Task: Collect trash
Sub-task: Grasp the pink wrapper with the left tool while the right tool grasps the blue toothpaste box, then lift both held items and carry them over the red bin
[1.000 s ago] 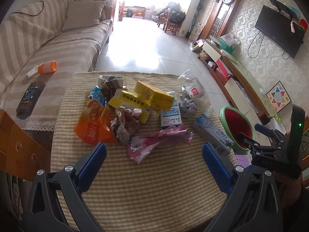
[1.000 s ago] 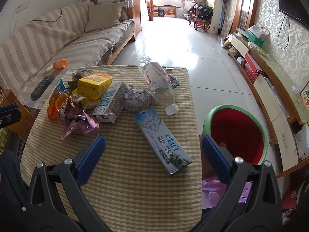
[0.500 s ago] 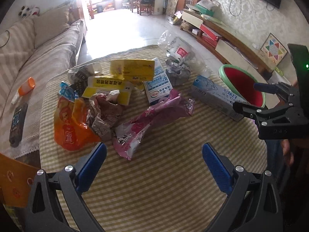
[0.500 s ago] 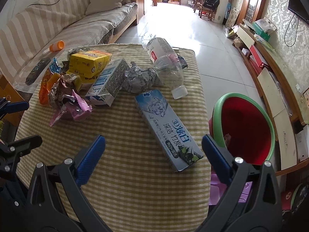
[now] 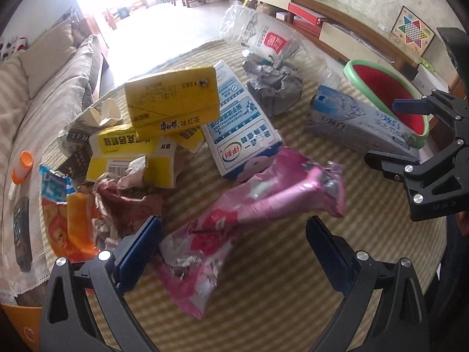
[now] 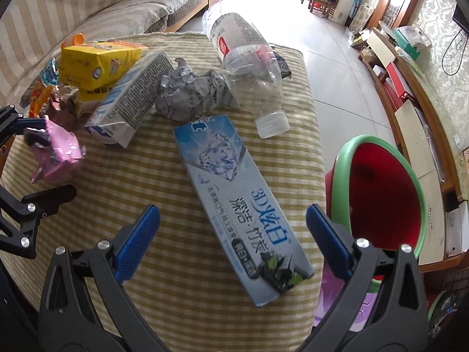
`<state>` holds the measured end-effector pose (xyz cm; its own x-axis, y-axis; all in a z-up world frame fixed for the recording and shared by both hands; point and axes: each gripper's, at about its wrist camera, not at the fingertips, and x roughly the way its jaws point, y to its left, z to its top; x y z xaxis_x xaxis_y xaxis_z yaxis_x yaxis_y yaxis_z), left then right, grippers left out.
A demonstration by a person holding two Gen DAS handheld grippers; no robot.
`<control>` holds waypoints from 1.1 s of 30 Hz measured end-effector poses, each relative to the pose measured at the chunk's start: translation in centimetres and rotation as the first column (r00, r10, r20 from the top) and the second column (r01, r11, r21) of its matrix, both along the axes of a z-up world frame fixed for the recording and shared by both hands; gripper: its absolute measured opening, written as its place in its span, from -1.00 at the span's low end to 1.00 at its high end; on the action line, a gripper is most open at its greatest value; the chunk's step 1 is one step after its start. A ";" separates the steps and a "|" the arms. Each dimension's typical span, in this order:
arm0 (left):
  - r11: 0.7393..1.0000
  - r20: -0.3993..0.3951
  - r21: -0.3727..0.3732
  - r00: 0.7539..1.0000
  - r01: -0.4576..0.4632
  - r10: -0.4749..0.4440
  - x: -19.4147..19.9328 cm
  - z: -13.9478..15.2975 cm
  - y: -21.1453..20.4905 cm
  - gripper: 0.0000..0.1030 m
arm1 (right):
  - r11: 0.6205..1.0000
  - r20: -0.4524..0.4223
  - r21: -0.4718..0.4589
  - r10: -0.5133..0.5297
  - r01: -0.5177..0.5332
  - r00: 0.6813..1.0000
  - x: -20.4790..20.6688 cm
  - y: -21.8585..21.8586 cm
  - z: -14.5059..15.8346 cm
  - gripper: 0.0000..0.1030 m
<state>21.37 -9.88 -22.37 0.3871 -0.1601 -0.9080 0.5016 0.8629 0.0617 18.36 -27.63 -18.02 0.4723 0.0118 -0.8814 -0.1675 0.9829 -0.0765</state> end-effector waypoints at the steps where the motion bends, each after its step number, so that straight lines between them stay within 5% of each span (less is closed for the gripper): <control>1: 1.000 -0.006 0.003 1.000 0.001 -0.001 0.2 -0.3 0.0 0.81 | 1.000 -0.005 -0.001 0.003 -0.003 1.000 0.2 0.0 -0.3 0.91; 6: 1.000 -0.030 0.025 1.000 0.005 -0.005 0.7 -1.4 -0.3 0.53 | 1.000 -0.023 -0.008 0.012 -0.012 1.000 1.0 0.0 -1.6 0.91; 8: 0.999 -0.032 0.039 0.999 0.008 -0.007 0.6 -1.6 -0.4 0.25 | 1.000 -0.030 -0.005 0.015 -0.015 0.999 1.1 0.0 -1.9 0.90; 21: 0.999 -0.022 0.001 0.999 -0.033 0.033 -1.6 0.0 0.5 -0.17 | 0.998 -0.075 0.059 0.026 -0.021 0.997 0.2 -0.3 -1.9 0.01; 26: 0.998 -0.012 -0.034 0.998 -0.054 0.054 -3.0 1.7 1.6 -0.27 | 0.997 -0.056 0.070 0.033 -0.030 0.998 -0.8 0.1 -0.8 -0.03; 33: 0.953 -0.020 -0.256 0.987 -0.160 0.160 -4.3 5.7 5.9 -0.26 | 0.996 -0.008 0.077 0.037 -0.036 0.999 -3.1 0.7 1.3 -0.03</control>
